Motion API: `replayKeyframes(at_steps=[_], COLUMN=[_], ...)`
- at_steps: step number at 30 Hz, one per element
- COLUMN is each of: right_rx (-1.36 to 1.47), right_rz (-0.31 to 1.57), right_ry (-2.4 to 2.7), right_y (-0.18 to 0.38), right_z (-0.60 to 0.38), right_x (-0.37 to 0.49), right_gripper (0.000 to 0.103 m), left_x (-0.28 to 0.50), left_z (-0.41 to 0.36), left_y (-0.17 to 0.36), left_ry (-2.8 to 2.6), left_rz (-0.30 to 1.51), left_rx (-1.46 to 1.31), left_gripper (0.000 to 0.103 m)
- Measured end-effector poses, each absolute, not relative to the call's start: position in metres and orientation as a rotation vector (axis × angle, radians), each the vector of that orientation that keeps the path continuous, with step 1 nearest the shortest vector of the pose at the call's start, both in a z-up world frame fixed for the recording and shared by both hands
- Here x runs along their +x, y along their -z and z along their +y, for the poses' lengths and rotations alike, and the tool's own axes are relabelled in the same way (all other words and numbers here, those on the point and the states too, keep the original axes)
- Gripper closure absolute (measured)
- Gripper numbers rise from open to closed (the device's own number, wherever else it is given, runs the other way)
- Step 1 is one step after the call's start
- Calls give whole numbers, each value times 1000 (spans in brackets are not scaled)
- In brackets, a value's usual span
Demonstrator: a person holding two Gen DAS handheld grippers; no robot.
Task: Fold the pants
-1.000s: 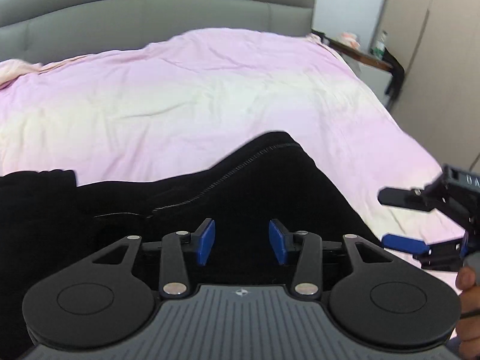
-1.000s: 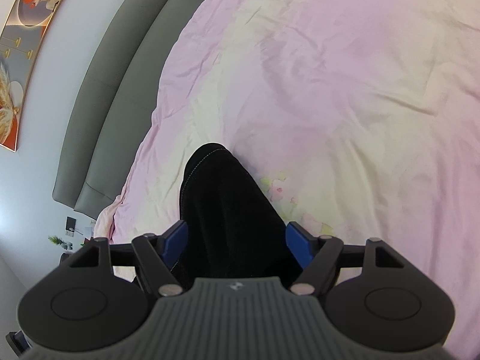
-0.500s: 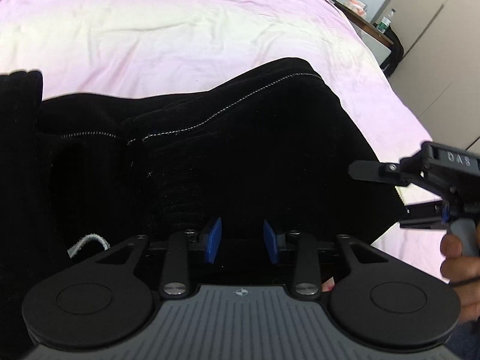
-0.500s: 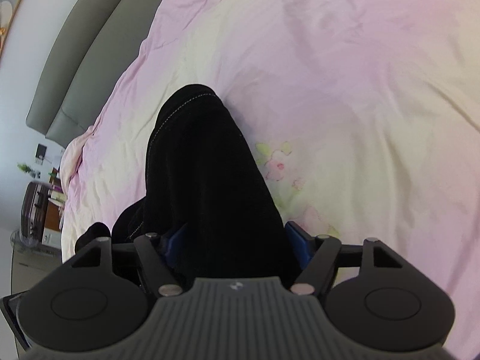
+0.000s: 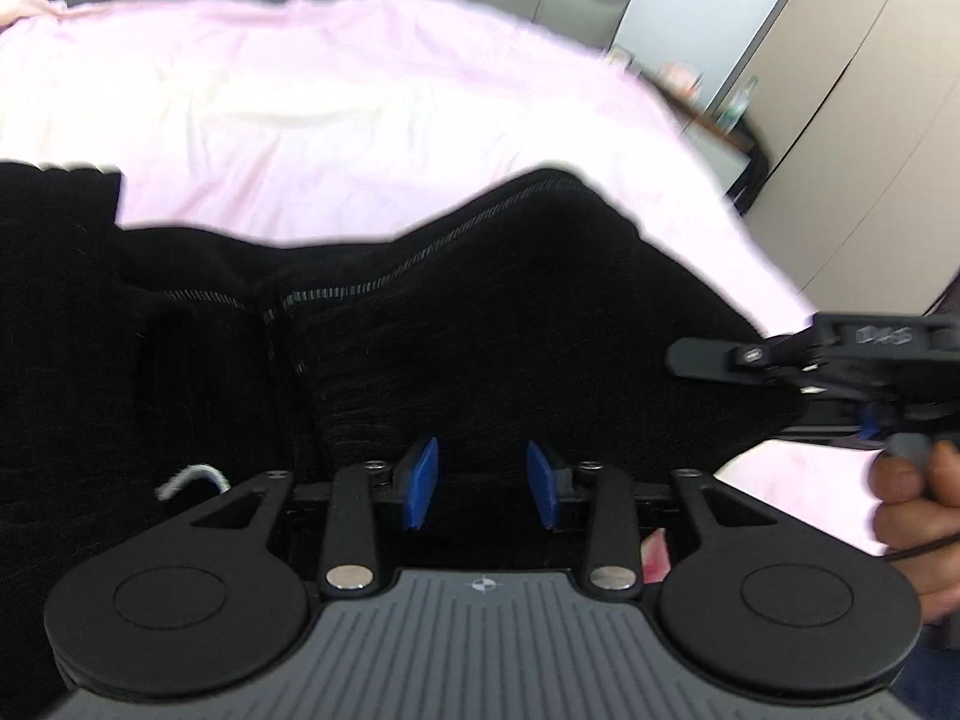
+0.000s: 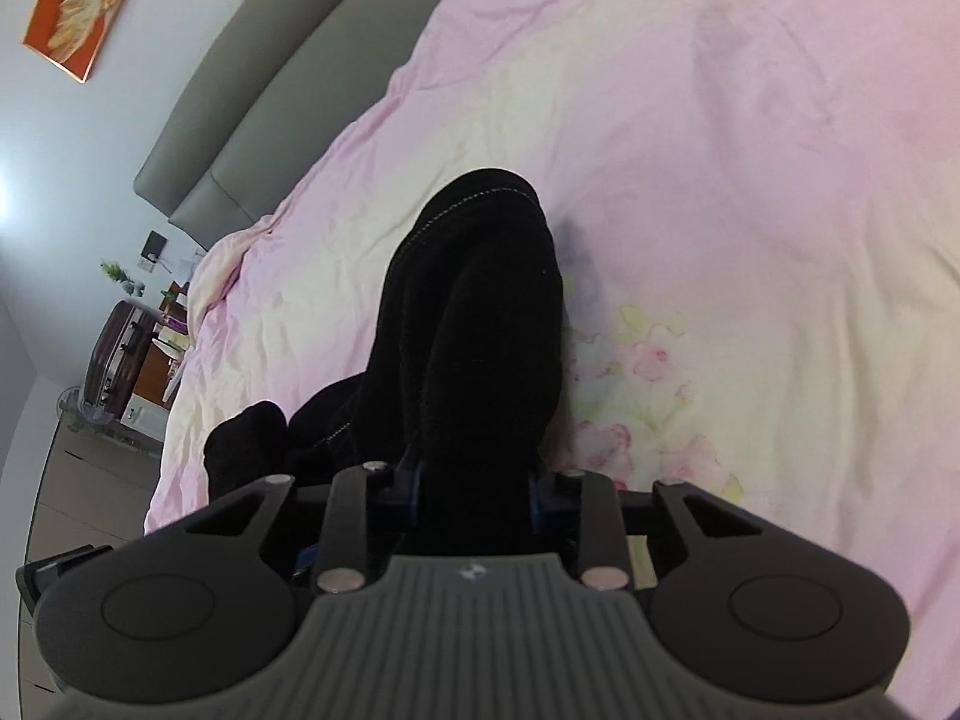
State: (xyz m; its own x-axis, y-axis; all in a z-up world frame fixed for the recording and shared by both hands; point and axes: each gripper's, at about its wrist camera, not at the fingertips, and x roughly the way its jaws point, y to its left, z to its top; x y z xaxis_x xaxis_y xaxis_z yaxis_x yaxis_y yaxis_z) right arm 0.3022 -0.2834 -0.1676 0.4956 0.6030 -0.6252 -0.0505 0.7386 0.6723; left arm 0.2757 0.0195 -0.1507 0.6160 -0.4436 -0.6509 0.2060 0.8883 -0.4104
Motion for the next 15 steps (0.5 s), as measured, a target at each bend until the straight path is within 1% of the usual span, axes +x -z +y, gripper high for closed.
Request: replayKeyframes(at_steps=[2,6,8,10,11,12,15], right_rx=[625,605,620,639,651,654,649], right_rz=[965,969,982,989,991,989,981], right_ry=[-431,-412,-390,-368,-358,-349,-322], right_y=[162,160,162,164,164,162,157], right_z=[-281,-275,-278,-278,-277,-276,-271], right_x=[296,294,296,297,297,296,293], right_gripper=[77,77,77,77,77,77,77], left_x=[261,233,229,228,228,228,236], left_z=[37,96,131,167,184,200,224], left_y=[136,115,116,128,136,144,168], left_ry=[370,272,143,-7,-57,-83,-82], left_rz=[762,661,669,723,743,759,830], left_rx=[-287,-226,-194,-194,-227,-276,-412], left_gripper=[49,30,28,31,36,39,39])
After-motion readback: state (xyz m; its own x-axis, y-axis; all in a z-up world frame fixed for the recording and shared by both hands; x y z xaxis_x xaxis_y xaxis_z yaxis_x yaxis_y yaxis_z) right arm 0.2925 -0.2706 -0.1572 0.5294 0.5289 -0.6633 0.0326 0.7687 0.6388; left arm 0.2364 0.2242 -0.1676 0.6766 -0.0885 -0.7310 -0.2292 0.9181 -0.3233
